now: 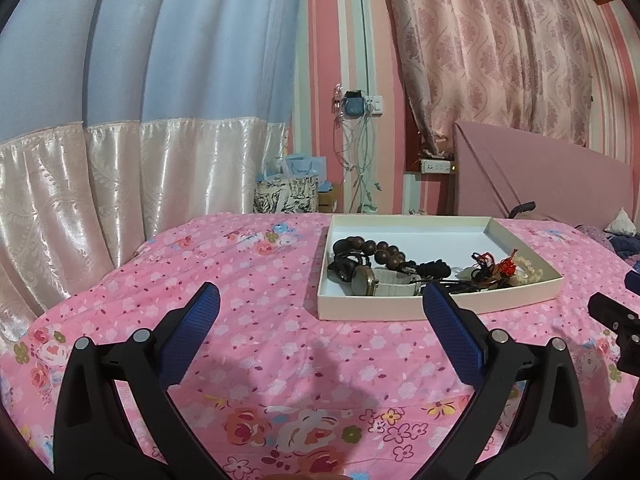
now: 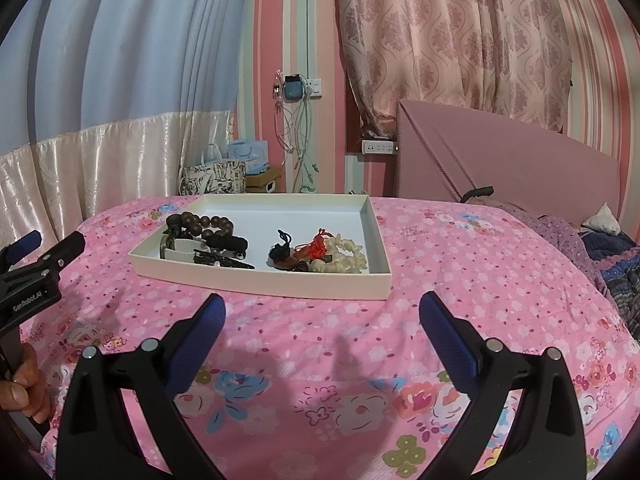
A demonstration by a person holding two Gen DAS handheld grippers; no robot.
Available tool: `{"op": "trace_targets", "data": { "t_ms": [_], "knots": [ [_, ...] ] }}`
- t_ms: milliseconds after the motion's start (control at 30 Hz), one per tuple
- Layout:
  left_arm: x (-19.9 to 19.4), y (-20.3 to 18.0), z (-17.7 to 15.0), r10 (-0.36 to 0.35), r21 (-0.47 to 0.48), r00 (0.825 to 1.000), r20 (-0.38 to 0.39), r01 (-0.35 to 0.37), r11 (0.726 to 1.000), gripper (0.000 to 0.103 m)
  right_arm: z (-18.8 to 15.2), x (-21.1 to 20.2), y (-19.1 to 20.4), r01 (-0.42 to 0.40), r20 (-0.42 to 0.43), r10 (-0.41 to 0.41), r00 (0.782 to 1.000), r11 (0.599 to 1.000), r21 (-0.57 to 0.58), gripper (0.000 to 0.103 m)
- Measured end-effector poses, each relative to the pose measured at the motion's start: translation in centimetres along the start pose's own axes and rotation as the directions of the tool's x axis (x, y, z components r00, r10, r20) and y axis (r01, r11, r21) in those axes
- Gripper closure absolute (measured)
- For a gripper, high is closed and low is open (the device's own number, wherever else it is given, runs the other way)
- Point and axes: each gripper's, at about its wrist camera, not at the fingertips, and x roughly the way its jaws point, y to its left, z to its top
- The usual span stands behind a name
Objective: Organize jewelry
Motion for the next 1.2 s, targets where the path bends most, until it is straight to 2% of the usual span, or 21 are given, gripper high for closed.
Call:
{"op": "trace_targets", "data": {
  "t_ms": [1200],
  "knots": [
    [0.70,-0.23,-0.48,-0.002,-0.008,1.000,-0.008,0.002,1.000,0.003,0.35,-0.77,-0.39,0.035,0.008,-0.035,0.999,0.999,-0.009,0.003]
  ]
}}
